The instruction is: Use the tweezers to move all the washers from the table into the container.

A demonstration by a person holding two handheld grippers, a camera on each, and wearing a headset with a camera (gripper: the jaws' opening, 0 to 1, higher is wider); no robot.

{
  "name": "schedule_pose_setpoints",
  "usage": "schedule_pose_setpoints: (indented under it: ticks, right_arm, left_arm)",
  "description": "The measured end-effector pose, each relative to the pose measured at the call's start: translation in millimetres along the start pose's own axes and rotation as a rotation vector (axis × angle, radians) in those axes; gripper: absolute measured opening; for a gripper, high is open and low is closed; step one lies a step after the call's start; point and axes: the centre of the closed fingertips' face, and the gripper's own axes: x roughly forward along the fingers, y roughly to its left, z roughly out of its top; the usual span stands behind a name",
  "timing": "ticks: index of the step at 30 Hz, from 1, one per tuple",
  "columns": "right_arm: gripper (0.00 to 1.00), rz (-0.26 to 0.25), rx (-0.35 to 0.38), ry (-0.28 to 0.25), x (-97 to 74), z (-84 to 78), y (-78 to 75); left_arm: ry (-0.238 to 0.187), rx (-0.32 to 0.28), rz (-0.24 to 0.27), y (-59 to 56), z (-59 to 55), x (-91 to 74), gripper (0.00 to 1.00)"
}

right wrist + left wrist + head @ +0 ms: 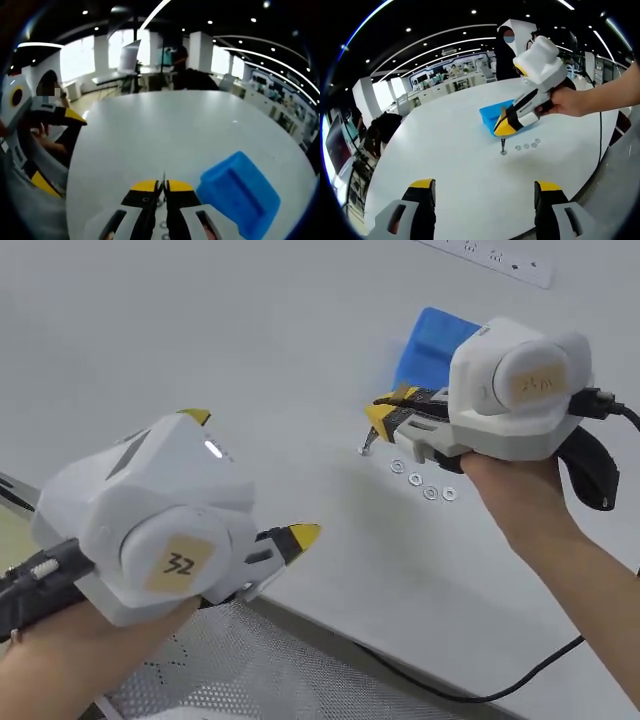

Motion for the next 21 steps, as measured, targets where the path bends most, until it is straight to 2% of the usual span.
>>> schedule_pose_setpoints:
  ticks: [14,18,21]
  right_arm:
    - [0.01,0.0,0.009,-0.003,7.3,3.3,-0.6]
    - [0.01,-0.005,0.007,0.006,6.7,3.3,0.2]
    - [0.01,0.004,0.029,-0.007,2.0,8.9,1.5]
  left_arm:
    - [0.007,0.002,0.003,0.6,-1.0,0.1,0.83]
    - [0.0,-0.002,0.003,0.7,0.2,-0.1,0.86]
    - [-0.029,-0.019,-0.013,-2.3,5.3,-0.8,0.91]
